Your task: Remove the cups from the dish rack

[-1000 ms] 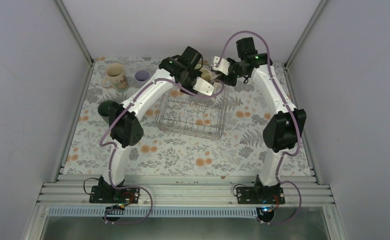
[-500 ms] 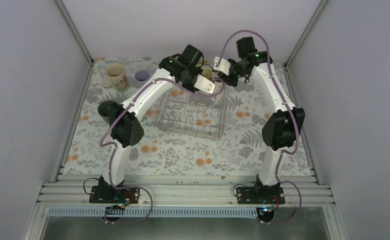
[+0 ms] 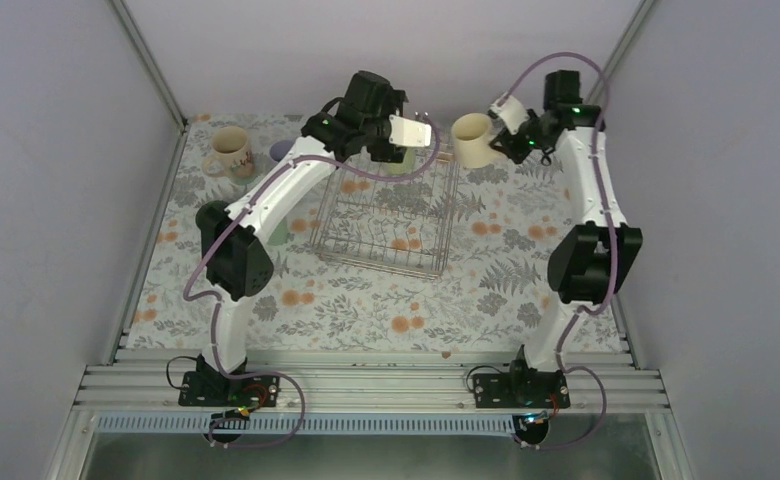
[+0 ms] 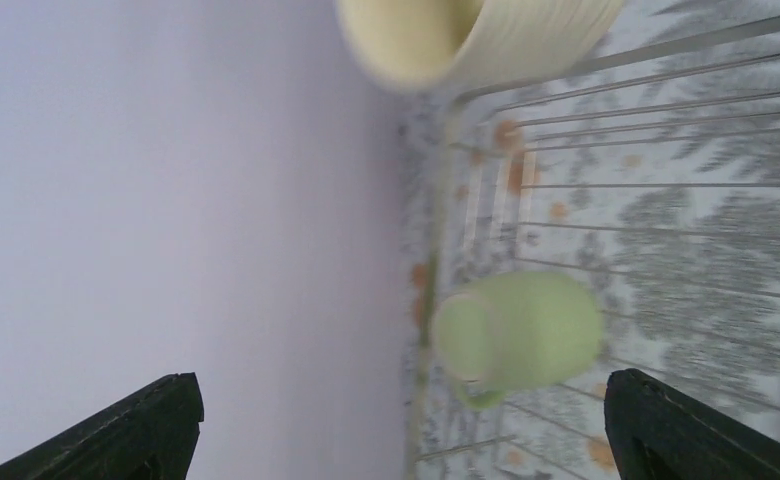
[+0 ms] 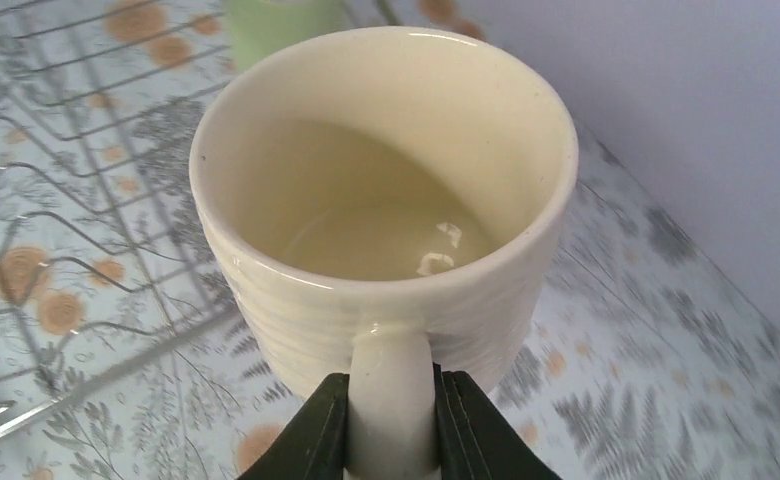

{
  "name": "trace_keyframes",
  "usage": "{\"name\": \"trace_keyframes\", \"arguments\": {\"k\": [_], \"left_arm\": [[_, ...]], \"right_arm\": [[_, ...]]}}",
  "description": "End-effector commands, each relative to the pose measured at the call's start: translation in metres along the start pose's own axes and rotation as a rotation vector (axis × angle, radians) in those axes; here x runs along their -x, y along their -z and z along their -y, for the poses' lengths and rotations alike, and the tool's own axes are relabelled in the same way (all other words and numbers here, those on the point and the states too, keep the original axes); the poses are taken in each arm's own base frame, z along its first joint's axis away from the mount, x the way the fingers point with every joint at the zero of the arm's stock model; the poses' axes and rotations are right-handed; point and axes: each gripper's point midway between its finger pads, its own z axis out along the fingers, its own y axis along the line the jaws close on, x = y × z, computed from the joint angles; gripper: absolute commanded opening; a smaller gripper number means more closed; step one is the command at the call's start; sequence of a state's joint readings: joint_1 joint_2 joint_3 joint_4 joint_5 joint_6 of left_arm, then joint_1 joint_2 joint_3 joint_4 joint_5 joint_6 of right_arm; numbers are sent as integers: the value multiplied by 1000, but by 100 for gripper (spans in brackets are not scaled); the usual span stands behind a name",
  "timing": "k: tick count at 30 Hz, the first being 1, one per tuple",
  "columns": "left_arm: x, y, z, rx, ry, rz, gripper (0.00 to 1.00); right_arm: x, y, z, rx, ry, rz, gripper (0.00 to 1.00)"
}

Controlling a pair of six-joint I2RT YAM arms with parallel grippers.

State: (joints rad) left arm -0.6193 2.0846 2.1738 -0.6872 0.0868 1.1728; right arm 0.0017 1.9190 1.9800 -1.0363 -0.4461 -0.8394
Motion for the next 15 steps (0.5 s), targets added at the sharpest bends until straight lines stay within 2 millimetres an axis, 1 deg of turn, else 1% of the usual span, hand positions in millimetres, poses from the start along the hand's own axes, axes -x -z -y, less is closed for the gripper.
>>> {"name": "trace_keyframes", "arguments": {"k": [1,4,7,9,10,12,13,15], "left_arm": [[-15,9,-68,275,124,6,100],[-24,1,-77,288,204,15,100],[-37,-13,-73,275,264,21,100],[-45,-23,-65,268,277,21,100],[-47,-27,-59,257,277,29,100],[-54,-34,-49,255,284,49,98],[-55,-33,-46,263,265,62,98],[-69,-39,-33,301,168,34,97]], "right_arm": [[22,60,25,-165,-75,134,4],[2,64,38,-226,-164,136,4],[-24,63,45,-266,-255,168,4],[-35,67,47,-284,-302,215,4],[-46,61,45,-279,-333,223,4],[-57,58,48,-308,-366,246,4],[-64,55,49,-321,-380,250,4],[-74,49,54,-348,-397,240,4]]}}
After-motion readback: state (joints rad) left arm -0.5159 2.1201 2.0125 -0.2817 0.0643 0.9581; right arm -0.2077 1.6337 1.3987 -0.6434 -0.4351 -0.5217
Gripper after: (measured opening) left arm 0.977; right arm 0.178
